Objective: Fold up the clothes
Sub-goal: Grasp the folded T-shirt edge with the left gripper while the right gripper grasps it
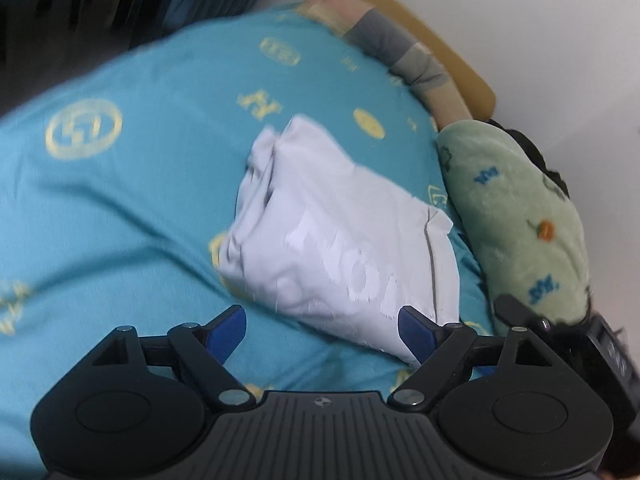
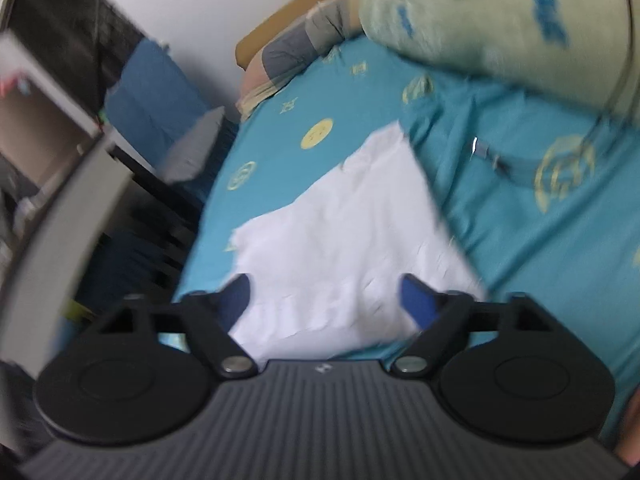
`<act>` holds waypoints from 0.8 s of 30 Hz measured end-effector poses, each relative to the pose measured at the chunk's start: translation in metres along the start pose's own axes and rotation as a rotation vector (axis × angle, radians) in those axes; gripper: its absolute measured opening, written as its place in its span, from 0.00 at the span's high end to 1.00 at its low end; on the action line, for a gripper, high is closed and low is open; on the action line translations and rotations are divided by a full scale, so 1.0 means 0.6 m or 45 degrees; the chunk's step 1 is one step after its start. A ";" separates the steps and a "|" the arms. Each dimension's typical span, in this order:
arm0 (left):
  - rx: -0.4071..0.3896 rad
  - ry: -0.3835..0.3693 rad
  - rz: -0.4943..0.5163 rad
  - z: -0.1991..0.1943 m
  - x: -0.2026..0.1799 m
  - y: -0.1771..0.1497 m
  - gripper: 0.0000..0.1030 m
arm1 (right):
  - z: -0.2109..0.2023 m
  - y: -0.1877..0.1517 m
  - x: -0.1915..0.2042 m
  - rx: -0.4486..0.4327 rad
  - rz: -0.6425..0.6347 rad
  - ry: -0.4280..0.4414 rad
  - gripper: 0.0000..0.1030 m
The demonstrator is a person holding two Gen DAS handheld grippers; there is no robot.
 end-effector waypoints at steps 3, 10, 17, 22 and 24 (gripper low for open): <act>0.054 -0.018 -0.168 0.026 0.022 -0.004 0.18 | 0.019 -0.028 -0.030 0.118 0.284 0.050 0.17; -0.014 0.006 -0.460 0.071 0.071 0.020 0.32 | 0.073 -0.068 -0.117 0.182 0.800 -0.025 0.18; -0.037 -0.005 -0.546 0.086 0.086 0.035 0.46 | 0.097 -0.051 -0.130 0.077 0.834 -0.086 0.34; -0.043 -0.029 -0.568 0.098 0.083 0.047 0.59 | 0.102 -0.050 -0.135 0.060 0.792 -0.127 0.56; -0.055 -0.049 -0.567 0.090 0.075 0.052 0.63 | 0.089 -0.045 -0.132 0.039 0.759 -0.127 0.64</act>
Point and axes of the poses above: each gripper's, at about its wrist camera, not at the fingertips, and z roughly the way its jaws point, x to its left, y to its top, the point moved 7 cm from there along z, roughly the way its jaws point, and after that the axes turned 10 degrees about -x, right-handed, at the moved point
